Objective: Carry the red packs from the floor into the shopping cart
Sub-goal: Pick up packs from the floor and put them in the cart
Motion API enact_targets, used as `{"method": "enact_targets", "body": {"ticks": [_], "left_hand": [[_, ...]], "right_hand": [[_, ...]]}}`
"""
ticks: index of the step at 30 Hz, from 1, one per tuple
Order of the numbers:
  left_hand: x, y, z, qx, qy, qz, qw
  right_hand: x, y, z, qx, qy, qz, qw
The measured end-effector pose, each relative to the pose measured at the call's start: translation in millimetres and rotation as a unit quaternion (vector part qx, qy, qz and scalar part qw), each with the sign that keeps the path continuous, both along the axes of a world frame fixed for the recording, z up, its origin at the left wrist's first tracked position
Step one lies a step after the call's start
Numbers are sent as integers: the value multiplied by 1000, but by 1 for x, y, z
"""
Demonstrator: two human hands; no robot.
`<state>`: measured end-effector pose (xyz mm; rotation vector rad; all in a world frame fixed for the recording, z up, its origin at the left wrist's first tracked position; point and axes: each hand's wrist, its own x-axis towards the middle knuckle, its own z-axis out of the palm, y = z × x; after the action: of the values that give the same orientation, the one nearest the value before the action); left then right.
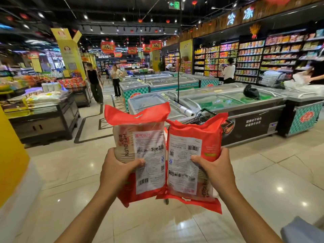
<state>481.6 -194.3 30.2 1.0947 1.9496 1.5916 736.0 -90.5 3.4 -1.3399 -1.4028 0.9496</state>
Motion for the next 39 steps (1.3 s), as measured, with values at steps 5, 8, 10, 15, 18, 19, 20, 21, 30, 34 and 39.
{"method": "enact_targets", "body": {"ticks": [5,8,10,15,18,19,20,21,30,34,39], "left_hand": [[-8,64,-1,3,-8,4,1000],[-15,101,-2,1,-4,8,1000],[-22,128,-3,2,-4,12,1000],[-46,199,-9,8,-4,7,1000],[-68,250,-13,6,-9,-2,1000],[-76,269,-14,6,-13,-7,1000],[-83,287,-16,6,-18,-13,1000],[-91,305,-18,5,-18,-18,1000],[-121,434,-27,-3,-34,-48,998],[-120,481,-33,-17,-41,-55,998],[-121,541,-47,-32,-49,-51,997]], "right_hand": [[-6,62,2,-4,7,1,1000],[-14,99,2,-4,9,1,1000],[-20,124,1,2,11,-8,1000],[-41,190,-1,8,13,-16,1000],[-58,235,0,13,12,-19,1000],[-64,251,0,14,12,-21,1000],[-70,267,0,13,11,-24,1000],[-76,283,1,12,10,-28,999],[-102,395,-7,5,-2,-63,998],[-95,438,-13,-6,0,-72,997],[-81,502,-28,-16,19,-88,996]]}}
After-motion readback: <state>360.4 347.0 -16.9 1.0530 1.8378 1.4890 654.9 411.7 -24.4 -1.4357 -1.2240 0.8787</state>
